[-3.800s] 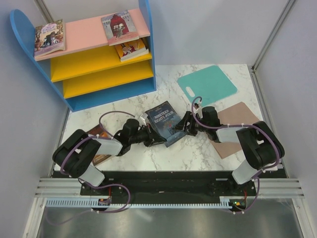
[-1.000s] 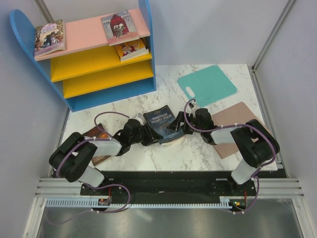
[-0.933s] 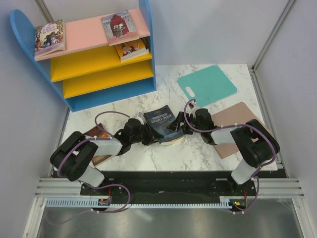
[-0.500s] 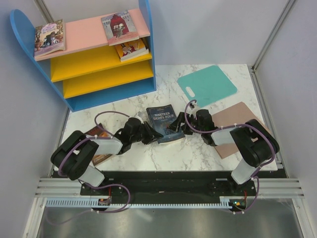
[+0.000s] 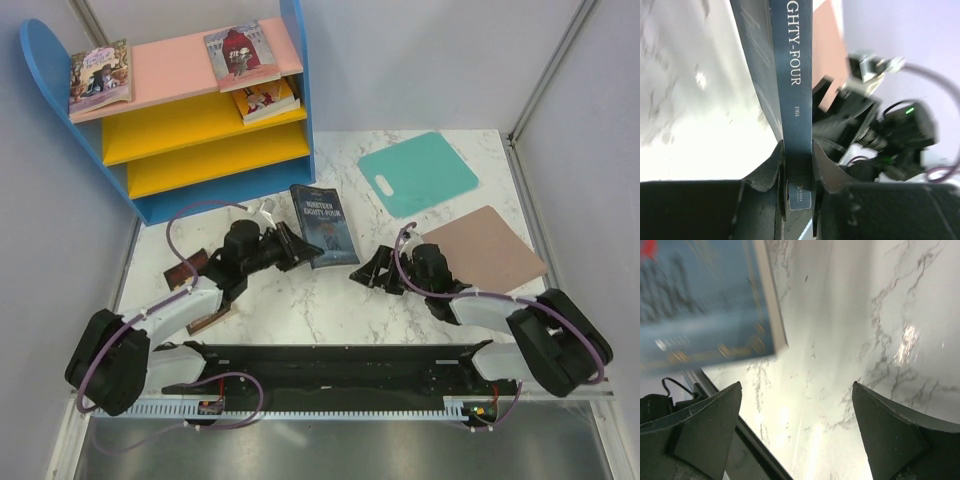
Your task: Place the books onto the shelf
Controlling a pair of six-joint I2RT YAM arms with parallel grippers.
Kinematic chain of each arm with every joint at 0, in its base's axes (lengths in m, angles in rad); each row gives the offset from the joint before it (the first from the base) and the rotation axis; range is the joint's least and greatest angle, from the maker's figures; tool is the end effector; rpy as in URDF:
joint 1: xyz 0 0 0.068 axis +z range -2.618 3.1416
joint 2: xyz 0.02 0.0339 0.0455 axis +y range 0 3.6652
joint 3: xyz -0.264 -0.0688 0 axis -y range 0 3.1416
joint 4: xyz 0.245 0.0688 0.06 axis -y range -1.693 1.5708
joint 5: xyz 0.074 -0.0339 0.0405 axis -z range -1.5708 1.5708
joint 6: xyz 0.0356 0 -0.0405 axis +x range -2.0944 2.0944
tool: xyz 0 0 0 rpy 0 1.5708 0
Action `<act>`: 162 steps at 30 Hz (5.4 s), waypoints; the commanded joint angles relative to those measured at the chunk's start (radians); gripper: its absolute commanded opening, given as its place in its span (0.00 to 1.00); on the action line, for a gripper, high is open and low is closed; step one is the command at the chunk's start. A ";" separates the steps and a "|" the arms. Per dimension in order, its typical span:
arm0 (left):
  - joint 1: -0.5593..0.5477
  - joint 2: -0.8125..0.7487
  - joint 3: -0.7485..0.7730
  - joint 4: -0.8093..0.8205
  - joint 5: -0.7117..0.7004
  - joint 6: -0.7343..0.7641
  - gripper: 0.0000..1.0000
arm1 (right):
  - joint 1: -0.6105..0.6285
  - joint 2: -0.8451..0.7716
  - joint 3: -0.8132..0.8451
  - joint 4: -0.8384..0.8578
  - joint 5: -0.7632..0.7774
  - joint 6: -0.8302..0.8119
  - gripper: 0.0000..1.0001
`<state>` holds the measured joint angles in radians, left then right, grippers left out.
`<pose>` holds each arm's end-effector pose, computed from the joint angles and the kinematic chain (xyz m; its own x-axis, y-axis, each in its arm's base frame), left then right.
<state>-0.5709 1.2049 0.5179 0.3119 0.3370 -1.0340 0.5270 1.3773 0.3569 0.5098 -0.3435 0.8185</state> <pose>0.2066 -0.1467 0.2116 -0.8184 -0.4383 -0.3717 0.1283 0.4912 -0.8616 0.2034 0.1322 0.1426 -0.8198 0.3183 -0.4760 -0.1887 0.6346 0.7495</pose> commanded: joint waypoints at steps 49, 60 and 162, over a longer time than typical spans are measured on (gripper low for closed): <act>0.648 0.406 1.416 -0.283 0.700 -0.265 0.02 | 0.025 0.088 -0.049 0.153 0.028 0.062 0.98; 0.697 0.777 1.930 -0.225 0.717 -0.537 0.02 | 0.025 0.091 -0.052 0.161 0.023 0.067 0.98; 0.775 0.433 1.130 -0.157 0.678 -0.672 1.00 | 0.025 0.017 -0.081 0.134 0.040 0.053 0.98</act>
<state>0.1947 1.6836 1.7012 0.1448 0.9955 -1.7046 0.5480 1.4078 0.2848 0.6476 -0.3130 0.8864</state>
